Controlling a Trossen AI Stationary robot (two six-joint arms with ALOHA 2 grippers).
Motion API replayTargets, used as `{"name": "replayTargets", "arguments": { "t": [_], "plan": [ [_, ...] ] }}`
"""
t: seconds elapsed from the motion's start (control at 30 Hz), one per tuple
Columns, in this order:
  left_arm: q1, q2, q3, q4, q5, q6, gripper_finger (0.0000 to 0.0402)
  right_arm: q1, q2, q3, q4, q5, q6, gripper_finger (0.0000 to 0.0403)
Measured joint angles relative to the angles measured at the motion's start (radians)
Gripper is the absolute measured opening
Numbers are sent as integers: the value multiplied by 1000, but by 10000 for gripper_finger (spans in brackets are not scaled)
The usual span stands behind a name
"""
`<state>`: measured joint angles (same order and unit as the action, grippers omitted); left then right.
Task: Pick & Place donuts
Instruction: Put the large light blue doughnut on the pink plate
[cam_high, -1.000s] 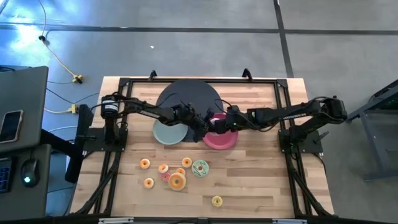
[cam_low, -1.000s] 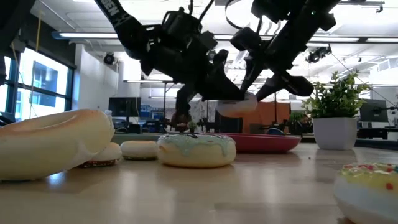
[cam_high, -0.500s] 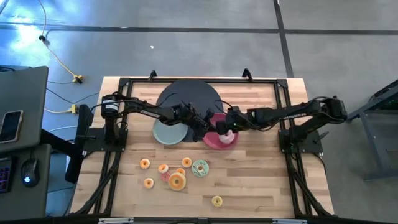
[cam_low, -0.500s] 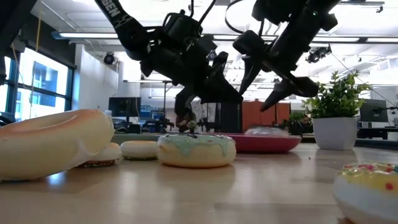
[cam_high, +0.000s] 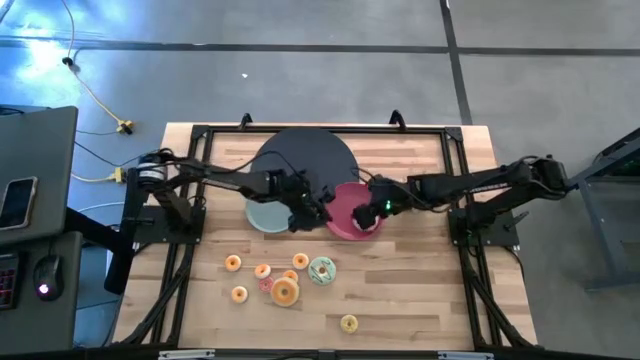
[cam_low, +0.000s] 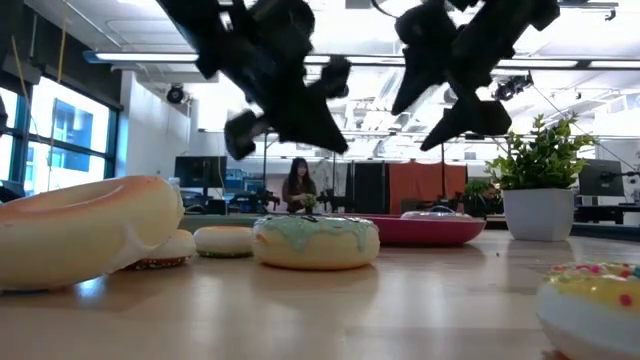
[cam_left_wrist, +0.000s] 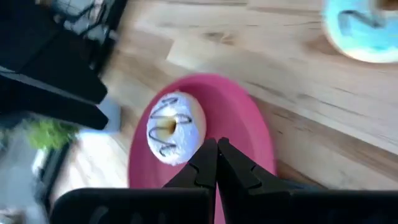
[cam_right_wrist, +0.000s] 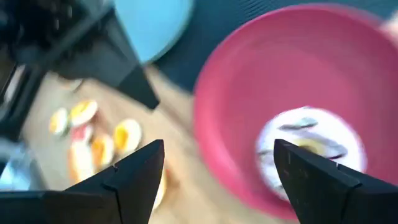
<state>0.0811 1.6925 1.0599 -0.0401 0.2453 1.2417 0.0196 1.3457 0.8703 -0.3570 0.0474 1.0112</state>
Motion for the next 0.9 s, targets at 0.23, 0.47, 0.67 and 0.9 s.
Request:
{"name": "replayTargets", "arguments": {
  "t": [0.23,0.47,0.67,0.9],
  "plan": [
    [-74,-156,-8,-187,-106,44,0,87,0,0,-32,17,82,293],
    [-143,-325,-8,-401,-279,53,0,179,0,0,4,7,130,292],
    [-206,-424,-8,-508,-402,-163,0,232,44,0,55,-66,67,284],
    [-353,-432,-13,-588,-520,-282,0,235,166,-1,198,-88,173,283]
  ]
}}
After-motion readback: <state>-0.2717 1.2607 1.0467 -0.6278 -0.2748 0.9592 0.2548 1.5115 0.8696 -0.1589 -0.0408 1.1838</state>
